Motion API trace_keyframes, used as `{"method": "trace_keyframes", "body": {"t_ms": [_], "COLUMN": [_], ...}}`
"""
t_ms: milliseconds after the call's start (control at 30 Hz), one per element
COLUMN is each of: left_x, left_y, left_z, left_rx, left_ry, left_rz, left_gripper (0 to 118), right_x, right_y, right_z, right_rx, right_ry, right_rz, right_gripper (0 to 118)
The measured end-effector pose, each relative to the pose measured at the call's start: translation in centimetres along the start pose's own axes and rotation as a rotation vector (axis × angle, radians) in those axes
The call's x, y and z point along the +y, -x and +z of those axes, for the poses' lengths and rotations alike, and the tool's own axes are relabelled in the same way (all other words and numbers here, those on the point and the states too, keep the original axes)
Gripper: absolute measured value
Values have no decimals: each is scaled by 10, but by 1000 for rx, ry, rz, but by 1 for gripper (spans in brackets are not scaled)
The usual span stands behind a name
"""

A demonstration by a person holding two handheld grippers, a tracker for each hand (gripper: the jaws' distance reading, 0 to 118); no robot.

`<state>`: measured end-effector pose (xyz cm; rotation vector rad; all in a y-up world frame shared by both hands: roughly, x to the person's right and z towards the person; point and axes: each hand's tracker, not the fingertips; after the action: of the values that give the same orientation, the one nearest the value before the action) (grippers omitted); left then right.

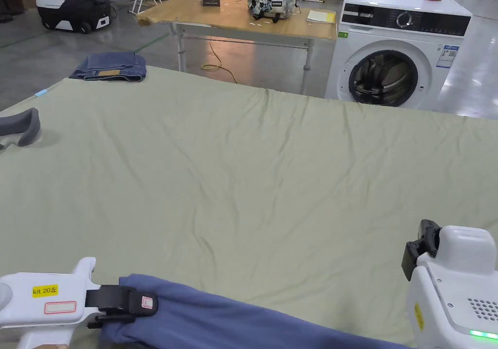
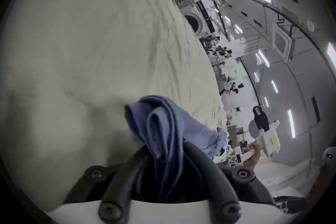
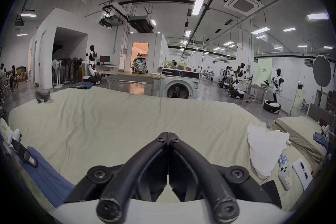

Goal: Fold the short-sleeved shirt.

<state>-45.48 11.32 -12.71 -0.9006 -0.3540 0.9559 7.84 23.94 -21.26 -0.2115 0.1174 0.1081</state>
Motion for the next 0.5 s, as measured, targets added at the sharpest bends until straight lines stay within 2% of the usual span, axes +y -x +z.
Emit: {"method": "trace_keyframes", "body": {"t_ms": [133, 333, 500], "left_x": [9, 10, -2], "left_y": [-19, -39, -69], "left_z": [31, 59, 56], "left_rx": [55, 244, 204], "left_ry": [-49, -62, -71], "left_rz": [-48, -134, -105], "left_gripper": [2, 2, 2], "right_x": [2, 3, 3], "right_y": [-4, -4, 0], "right_z": [0, 0, -4], "right_rx": [-2, -5, -13], "right_ry": [1, -8, 3], "right_rz": [2, -7, -1], "right_gripper": [0, 0, 0]}}
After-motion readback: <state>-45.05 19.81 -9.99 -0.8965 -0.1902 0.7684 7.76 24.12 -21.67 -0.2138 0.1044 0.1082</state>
